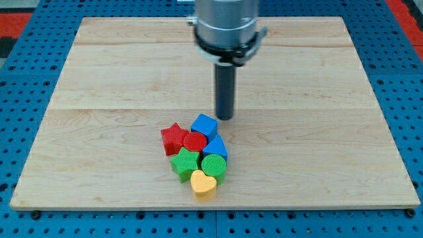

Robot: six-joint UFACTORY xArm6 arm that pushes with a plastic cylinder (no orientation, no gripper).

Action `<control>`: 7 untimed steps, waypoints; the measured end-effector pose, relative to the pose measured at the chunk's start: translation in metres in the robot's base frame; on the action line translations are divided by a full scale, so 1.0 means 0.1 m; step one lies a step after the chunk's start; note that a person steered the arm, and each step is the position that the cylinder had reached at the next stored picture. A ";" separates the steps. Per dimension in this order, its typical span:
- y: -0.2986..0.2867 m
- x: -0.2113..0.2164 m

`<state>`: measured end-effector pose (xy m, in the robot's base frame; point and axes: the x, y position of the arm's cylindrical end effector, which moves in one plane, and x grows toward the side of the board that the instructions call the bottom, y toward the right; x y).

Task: Move the yellow heart to the left side of the green star

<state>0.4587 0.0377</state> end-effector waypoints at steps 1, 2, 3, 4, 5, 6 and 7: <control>0.81 0.11; 0.89 0.74; 0.85 1.42; 0.56 1.60; 0.36 1.60; 0.17 1.60; -0.52 1.60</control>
<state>0.6189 -0.0140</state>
